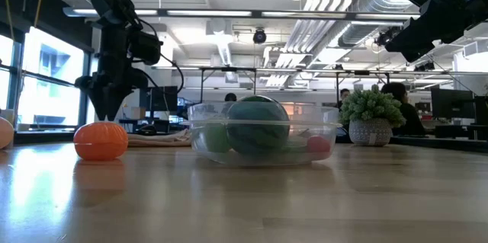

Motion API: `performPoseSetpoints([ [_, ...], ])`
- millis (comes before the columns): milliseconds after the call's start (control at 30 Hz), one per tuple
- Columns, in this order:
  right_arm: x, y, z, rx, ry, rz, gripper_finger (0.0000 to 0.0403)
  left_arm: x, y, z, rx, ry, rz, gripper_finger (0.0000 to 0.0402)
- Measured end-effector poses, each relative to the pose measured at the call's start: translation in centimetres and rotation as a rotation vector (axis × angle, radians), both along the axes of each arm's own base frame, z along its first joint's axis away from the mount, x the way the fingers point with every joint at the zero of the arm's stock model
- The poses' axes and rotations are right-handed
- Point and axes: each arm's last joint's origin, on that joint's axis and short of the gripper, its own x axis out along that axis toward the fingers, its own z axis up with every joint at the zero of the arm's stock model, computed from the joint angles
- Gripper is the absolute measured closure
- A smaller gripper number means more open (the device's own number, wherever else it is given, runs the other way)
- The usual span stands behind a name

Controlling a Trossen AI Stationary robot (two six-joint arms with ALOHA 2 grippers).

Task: Pick and placing Produce into tupperware
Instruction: Put the cherry into the transparent bin

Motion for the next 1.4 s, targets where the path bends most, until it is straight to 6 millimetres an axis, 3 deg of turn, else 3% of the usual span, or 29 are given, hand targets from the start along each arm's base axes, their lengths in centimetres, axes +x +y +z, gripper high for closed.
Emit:
performPoseSetpoints([
  [867,0.0,0.0,0.0,0.000,0.000,0.000,0.0335,0.0,-1.1,-1.7,-0.004,0.035,0.076,0.0257],
  [1400,0.0,0.0,0.0,0.000,-0.001,0.000,0.0335,0.5,-1.3,-2.3,0.078,0.061,0.150,0.0257],
])
